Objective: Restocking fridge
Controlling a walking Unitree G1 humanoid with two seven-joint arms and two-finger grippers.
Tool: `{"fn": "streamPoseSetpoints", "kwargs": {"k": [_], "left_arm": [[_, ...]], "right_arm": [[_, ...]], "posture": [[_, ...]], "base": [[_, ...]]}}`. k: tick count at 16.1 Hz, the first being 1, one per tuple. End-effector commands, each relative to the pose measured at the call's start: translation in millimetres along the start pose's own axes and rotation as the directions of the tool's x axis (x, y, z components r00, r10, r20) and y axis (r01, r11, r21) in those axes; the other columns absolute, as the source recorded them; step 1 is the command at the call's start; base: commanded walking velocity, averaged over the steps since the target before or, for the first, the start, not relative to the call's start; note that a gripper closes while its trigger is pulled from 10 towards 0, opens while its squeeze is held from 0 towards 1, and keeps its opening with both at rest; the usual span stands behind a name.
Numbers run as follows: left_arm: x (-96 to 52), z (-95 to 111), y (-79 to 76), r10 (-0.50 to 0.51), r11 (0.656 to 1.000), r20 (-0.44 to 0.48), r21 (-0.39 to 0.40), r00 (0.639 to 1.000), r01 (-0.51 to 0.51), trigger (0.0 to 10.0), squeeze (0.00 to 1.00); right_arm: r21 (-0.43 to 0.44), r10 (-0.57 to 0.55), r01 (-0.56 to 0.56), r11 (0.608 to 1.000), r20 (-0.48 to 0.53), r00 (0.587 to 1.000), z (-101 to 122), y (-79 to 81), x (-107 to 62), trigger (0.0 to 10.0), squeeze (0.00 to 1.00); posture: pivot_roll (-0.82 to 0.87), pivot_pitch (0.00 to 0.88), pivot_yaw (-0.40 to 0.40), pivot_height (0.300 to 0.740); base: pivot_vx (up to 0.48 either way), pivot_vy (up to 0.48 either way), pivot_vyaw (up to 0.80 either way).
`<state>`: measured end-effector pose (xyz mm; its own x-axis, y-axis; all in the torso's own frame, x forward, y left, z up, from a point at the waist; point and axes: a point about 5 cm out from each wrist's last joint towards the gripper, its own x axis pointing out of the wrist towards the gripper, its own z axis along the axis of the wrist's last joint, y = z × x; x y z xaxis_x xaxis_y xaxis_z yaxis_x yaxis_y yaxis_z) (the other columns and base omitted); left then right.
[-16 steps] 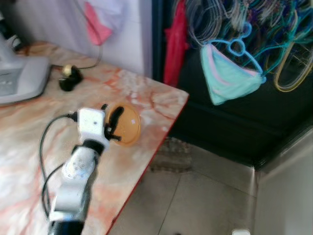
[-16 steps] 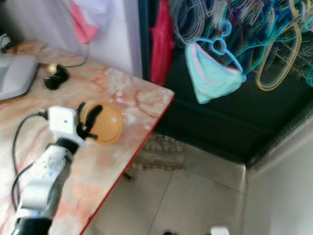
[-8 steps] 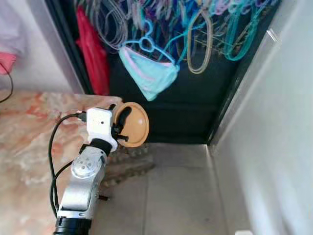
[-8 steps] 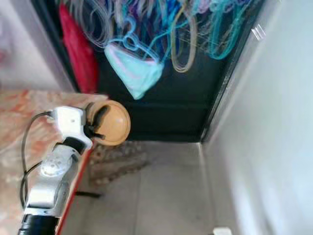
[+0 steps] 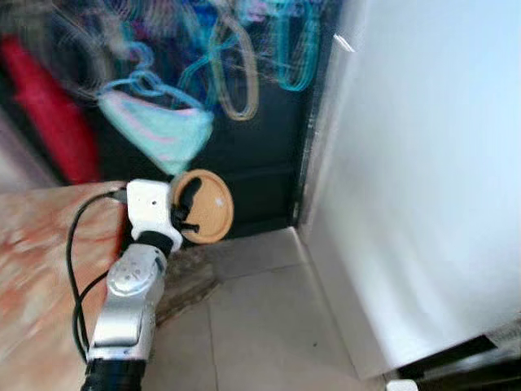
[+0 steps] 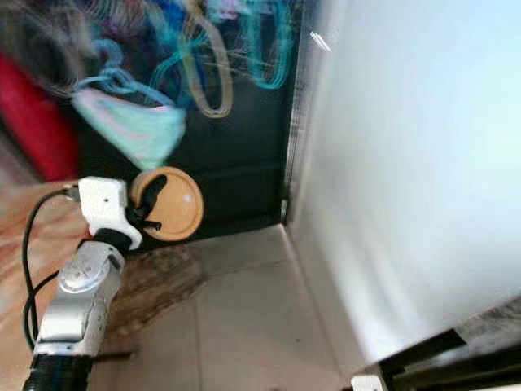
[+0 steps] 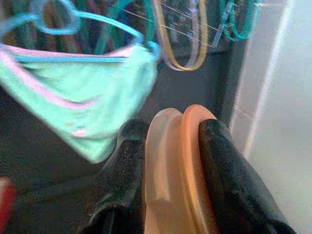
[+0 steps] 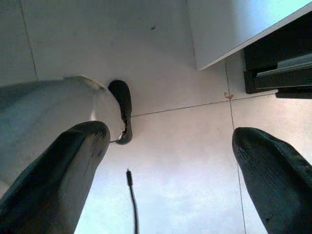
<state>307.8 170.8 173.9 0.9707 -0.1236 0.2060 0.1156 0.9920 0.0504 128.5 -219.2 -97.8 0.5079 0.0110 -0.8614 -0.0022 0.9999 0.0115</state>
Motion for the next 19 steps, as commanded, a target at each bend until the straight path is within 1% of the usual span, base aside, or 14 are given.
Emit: {"fn": "streamPoseSetpoints", "kwargs": {"k": [1,2,5,6,8,10,11,12,14,15,17,18,19], "left_arm": [[1.4,2,1.4,0.003,1.0,0.014,0.007,1.0,-0.003,10.0,0.0],[1.8,-1,2.1,0.008,1.0,0.008,0.005,1.0,-0.008,10.0,0.0],[1.0,-12,3.7,0.027,1.0,-0.022,-0.008,0.999,-0.027,10.0,0.0],[1.0,-24,8.3,0.054,0.998,-0.061,-0.025,0.997,-0.056,10.0,0.0],[-0.8,-46,17.3,0.105,0.993,-0.137,-0.047,0.985,-0.112,10.0,0.0],[-5.3,-72,28.4,0.173,0.981,-0.233,-0.042,0.957,-0.187,10.0,0.0],[-11.5,-89,31.5,0.2,0.972,-0.301,-0.061,0.932,-0.228,10.0,0.0],[-16.0,-98,32.1,0.207,0.968,-0.338,-0.066,0.918,-0.242,10.0,0.0],[-17.1,-106,30.0,0.205,0.965,-0.351,-0.083,0.913,-0.249,10.0,0.0],[-17.2,-113,29.7,0.214,0.96,-0.378,-0.087,0.901,-0.265,10.0,0.0],[-21.8,-123,32.1,0.228,0.958,-0.416,-0.065,0.88,-0.279,10.0,0.0],[-27.5,-130,35.0,0.243,0.953,-0.446,-0.058,0.861,-0.299,10.0,0.0],[-40.1,-143,39.5,0.267,0.938,-0.504,-0.061,0.821,-0.342,10.0,0.0]], "right_arm": [[0.012,-0.006,0.006,1.0,-0.028,1.0,-8,-1.4,-1.7,10.0,0.0],[0.013,-0.008,0.008,1.0,-0.028,1.0,-7,-1.7,-1.5,10.0,0.0],[0.017,-0.012,0.013,1.0,-0.03,0.999,-5,-1.7,-0.8,10.0,0.0],[0.023,-0.016,0.017,1.0,-0.029,0.999,-4,-1.3,-0.4,10.0,0.0],[0.025,-0.019,0.019,0.999,-0.029,0.999,-3,-0.5,0.2,10.0,0.0],[0.029,-0.022,0.023,0.999,-0.033,0.999,-3,0.3,0.6,10.0,0.0],[0.035,-0.025,0.026,0.999,-0.036,0.999,-3,0.0,0.6,10.0,0.0],[0.037,-0.026,0.027,0.999,-0.038,0.999,-4,0.1,0.6,10.0,0.0],[0.047,-0.037,0.038,0.998,-0.039,0.999,-4,-0.6,0.3,10.0,0.0],[0.058,-0.048,0.05,0.997,-0.036,0.998,-6,-1.1,0.0,10.0,0.0],[0.066,-0.053,0.055,0.996,-0.041,0.998,-8,-0.3,-0.5,10.0,0.0],[0.076,-0.056,0.059,0.995,-0.047,0.997,-11,0.8,-1.0,10.0,0.0],[0.081,-0.055,0.06,0.995,-0.065,0.996,-18,3.3,-2.3,10.0,0.0]], "posture": [[-0.06,0.104,0.03,0.74],[-0.06,0.1,0.03,0.74],[-0.07,0.076,0.034,0.74],[-0.08,0.063,0.038,0.74],[-0.09,0.038,0.046,0.74],[-0.11,0.011,0.052,0.74],[-0.12,0.0,0.054,0.74],[-0.13,0.0,0.056,0.74],[-0.15,0.0,0.067,0.74],[-0.16,0.0,0.071,0.74],[-0.18,0.0,0.084,0.74],[-0.19,0.0,0.085,0.74],[-0.18,0.0,0.084,0.74]], "base": [[0.0,0.0,-0.8],[0.0,0.0,-0.8],[0.0,0.0,0.0],[0.0,0.0,0.0],[0.0,0.0,-0.8],[0.0,0.0,-0.8],[0.0,0.0,-0.8],[0.0,0.0,-0.8],[0.0,0.0,-0.8],[0.0,0.0,-0.8],[0.0,0.0,-0.8],[0.0,0.0,-0.8],[0.0,0.0,-0.8]]}}
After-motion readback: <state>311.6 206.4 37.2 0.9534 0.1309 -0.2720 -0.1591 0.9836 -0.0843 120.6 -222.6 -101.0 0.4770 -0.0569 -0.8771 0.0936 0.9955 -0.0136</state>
